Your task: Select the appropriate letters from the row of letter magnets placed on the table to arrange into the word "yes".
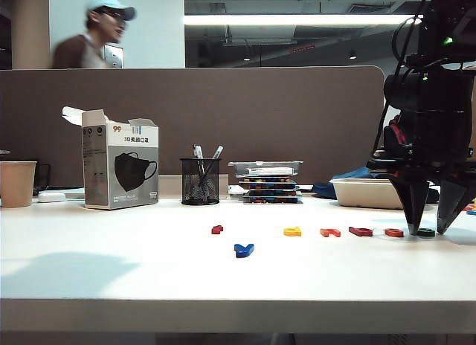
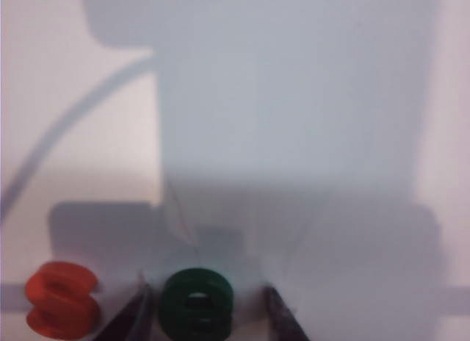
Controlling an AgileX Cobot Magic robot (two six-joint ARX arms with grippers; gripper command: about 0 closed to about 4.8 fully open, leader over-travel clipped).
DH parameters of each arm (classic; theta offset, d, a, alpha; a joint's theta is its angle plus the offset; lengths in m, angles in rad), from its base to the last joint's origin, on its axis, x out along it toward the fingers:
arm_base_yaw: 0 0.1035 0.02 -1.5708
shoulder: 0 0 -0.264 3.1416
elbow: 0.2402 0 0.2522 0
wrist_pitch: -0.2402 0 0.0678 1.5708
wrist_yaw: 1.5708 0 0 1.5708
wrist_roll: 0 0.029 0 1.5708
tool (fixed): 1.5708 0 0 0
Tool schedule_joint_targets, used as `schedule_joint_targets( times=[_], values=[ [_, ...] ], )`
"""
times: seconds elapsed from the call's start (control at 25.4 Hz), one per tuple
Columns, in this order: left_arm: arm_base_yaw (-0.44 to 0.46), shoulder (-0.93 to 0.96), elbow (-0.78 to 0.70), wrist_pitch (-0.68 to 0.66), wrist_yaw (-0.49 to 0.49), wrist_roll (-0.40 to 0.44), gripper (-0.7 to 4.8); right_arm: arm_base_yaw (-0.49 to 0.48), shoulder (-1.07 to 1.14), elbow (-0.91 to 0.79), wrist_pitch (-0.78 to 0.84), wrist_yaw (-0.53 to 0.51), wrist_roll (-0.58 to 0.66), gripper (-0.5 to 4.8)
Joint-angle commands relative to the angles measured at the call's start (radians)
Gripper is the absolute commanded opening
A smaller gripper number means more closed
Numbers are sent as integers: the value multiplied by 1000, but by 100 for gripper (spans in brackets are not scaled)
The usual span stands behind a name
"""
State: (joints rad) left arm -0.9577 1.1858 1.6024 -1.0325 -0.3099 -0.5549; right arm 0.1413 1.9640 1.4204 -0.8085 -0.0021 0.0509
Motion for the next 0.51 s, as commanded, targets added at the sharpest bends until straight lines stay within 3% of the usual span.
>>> schedule_joint_targets(
  times=[0.04, 0.24, 0.51],
  values=[
    [0, -2, 3, 6, 0, 1, -5, 1, 3, 3, 5, -1, -3, 198],
    [0, -2, 3, 6, 0, 1, -5, 1, 3, 3, 6, -1, -3, 158],
    [0, -2, 3, 6, 0, 1, -5, 1, 3, 3, 10, -1, -3, 146]
  ],
)
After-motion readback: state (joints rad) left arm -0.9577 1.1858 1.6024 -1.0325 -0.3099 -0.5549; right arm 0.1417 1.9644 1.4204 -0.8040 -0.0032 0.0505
